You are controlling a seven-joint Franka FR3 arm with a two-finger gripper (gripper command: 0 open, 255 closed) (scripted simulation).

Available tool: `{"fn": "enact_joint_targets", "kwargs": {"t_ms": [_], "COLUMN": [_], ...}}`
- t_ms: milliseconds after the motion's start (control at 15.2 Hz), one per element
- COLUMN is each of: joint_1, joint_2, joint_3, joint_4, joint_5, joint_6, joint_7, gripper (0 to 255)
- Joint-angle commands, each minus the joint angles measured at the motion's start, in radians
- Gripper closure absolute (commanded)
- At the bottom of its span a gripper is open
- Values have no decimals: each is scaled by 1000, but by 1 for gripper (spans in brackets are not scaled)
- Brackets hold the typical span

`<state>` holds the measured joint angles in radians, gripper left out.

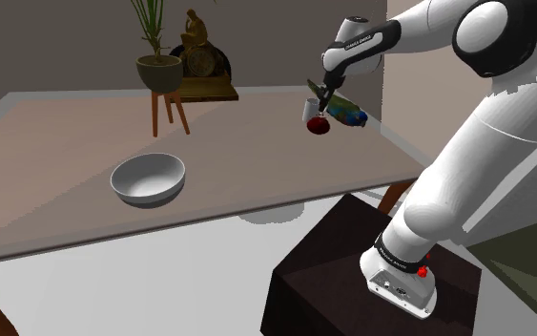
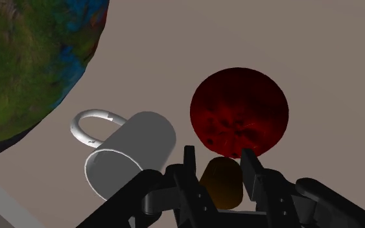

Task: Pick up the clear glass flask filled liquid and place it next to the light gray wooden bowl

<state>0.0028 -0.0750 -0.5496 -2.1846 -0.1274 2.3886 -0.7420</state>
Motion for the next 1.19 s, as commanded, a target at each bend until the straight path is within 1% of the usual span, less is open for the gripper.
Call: {"fn": "enact_joint_targets", "kwargs": {"t_ms": [0, 1122], "joint_1": [0, 6], "joint_2": [-13, -76], "joint_3": [3, 23], "joint_4": [15, 187], "joint_5": [-7, -27], "joint_6": [-26, -255], "joint_7": [4, 11], "gripper": [255, 255]}}
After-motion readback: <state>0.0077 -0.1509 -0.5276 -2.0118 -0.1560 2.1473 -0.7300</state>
